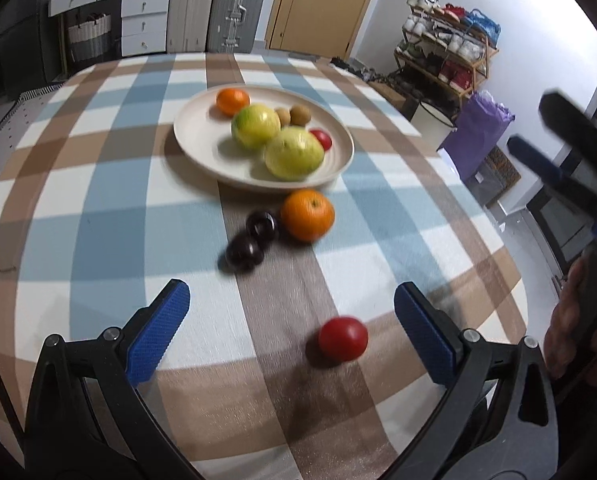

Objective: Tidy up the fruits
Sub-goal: 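Grasp the second red tomato with the left tool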

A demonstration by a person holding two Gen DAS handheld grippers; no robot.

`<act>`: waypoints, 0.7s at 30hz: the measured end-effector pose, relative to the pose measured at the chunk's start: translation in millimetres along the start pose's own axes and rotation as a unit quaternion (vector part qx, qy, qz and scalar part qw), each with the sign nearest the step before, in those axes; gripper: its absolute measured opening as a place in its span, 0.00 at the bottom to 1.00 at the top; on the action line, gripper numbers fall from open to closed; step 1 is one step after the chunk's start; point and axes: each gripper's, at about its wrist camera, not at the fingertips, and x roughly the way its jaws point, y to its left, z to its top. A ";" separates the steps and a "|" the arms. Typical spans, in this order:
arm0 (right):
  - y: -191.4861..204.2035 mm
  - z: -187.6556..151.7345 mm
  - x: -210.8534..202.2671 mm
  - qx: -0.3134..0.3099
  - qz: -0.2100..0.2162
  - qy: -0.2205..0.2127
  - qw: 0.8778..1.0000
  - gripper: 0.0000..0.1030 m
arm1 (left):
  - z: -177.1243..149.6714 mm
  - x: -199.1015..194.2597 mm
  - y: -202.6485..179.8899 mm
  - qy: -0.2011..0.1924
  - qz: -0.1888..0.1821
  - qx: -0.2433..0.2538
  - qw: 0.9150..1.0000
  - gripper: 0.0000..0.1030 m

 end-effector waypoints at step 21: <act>0.5 -10.6 -7.0 0.011 -0.012 0.004 1.000 0.99 | -21.1 18.4 -7.3 0.013 0.004 0.025 1.000 0.97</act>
